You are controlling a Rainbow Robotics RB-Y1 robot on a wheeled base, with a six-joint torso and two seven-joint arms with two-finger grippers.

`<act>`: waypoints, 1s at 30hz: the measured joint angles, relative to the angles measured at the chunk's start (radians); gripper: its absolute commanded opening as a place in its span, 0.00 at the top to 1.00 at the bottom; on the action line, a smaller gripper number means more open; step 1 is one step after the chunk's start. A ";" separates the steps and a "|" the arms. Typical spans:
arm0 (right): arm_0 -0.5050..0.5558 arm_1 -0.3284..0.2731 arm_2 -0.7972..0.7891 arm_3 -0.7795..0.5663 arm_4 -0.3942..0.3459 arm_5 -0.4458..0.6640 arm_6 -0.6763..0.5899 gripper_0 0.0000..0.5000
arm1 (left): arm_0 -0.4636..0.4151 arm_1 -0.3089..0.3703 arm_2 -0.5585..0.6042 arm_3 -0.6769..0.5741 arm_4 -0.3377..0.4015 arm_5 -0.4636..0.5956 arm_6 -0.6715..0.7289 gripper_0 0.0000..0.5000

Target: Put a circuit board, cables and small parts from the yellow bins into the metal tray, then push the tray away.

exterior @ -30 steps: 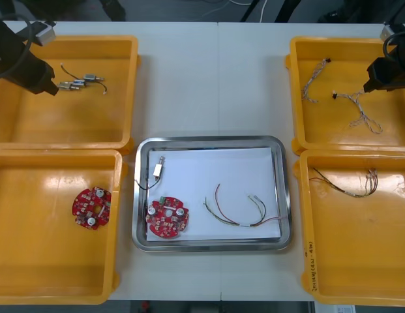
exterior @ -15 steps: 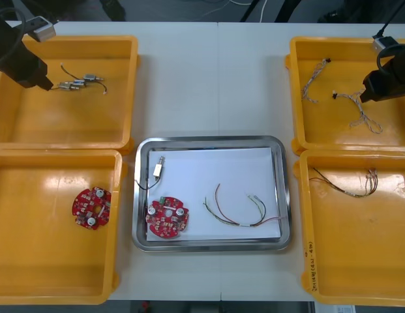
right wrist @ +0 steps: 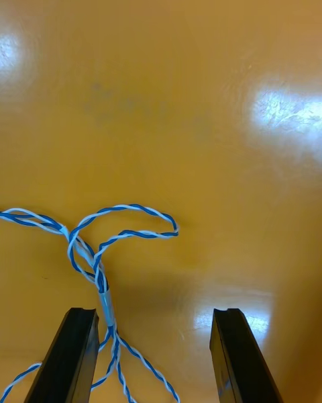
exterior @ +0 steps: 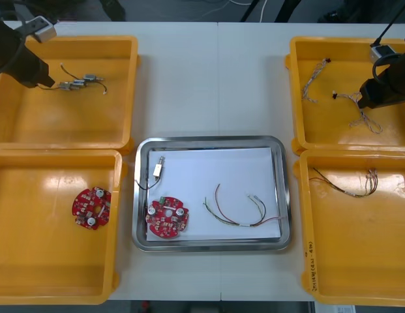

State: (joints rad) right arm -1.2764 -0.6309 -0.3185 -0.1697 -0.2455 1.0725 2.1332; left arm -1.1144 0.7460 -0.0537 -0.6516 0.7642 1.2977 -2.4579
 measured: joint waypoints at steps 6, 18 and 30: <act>-0.001 0.004 0.000 0.003 0.007 0.000 0.025 0.03 | 0.000 0.000 0.000 0.048 0.021 -0.062 -0.287 0.00; -0.002 0.011 0.000 0.003 0.006 -0.001 0.025 0.03 | 0.000 0.000 -0.009 0.138 0.077 -0.160 -0.297 0.00; -0.002 0.028 0.000 0.004 0.002 -0.026 0.025 0.03 | 0.000 -0.001 -0.036 0.175 0.104 -0.269 -0.297 0.00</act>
State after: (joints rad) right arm -1.2787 -0.6027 -0.3185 -0.1659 -0.2439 1.0461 2.1582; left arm -1.1148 0.7449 -0.0902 -0.4769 0.8684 1.0287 -2.7545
